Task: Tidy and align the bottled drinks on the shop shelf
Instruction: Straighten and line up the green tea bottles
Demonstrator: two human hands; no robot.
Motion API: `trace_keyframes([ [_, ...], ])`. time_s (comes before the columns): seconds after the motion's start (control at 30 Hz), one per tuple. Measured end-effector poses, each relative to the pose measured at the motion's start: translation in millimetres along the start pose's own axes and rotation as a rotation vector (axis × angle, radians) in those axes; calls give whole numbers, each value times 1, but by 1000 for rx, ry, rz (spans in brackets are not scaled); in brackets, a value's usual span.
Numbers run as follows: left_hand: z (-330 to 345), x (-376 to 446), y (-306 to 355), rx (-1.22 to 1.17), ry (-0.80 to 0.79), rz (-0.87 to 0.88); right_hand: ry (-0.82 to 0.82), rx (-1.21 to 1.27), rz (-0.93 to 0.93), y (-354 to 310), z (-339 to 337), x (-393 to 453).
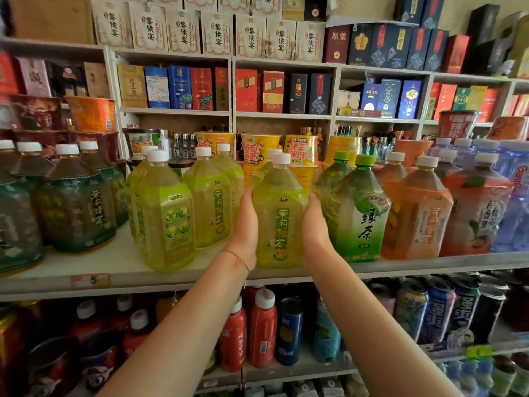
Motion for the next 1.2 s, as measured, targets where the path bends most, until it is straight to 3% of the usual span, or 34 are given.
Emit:
trace_keyframes([
  [0.33,12,-9,-5,41,-28,35,-20,-72,1,-8,-9,-10],
  [0.57,0,-2,-12,75,86,52,-7,-43,-79,-14,-11,-17],
  [0.67,4,-7,-4,60,67,97,4,-88,-321,-26,-9,-20],
  [0.8,8,-13,5,61,82,215,-57,-422,-1068,-72,9,-43],
  [0.9,-5,-29,23,317,298,478,-115,-761,-1527,-80,35,-68],
  [0.97,-23,-58,43,459,563,748,-195,-860,-1657,-72,49,-76],
  [1.07,-31,-112,60,861,1042,1177,-310,-914,-1711,-50,63,-86],
  [1.13,-54,-119,67,993,1267,1137,-386,-893,-1658,-33,75,-94],
  [1.2,-95,-105,73,1027,1310,891,-476,-840,-1551,-14,90,-101],
])
Point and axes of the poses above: each hand's wrist, its own x-axis towards the middle knuckle, its own z-axis out of the palm, y = z × x, the point moved 9 cm from there along x, towards the middle knuckle, and after that the axes turned 12 degrees about -z, right-handed, at the moved point
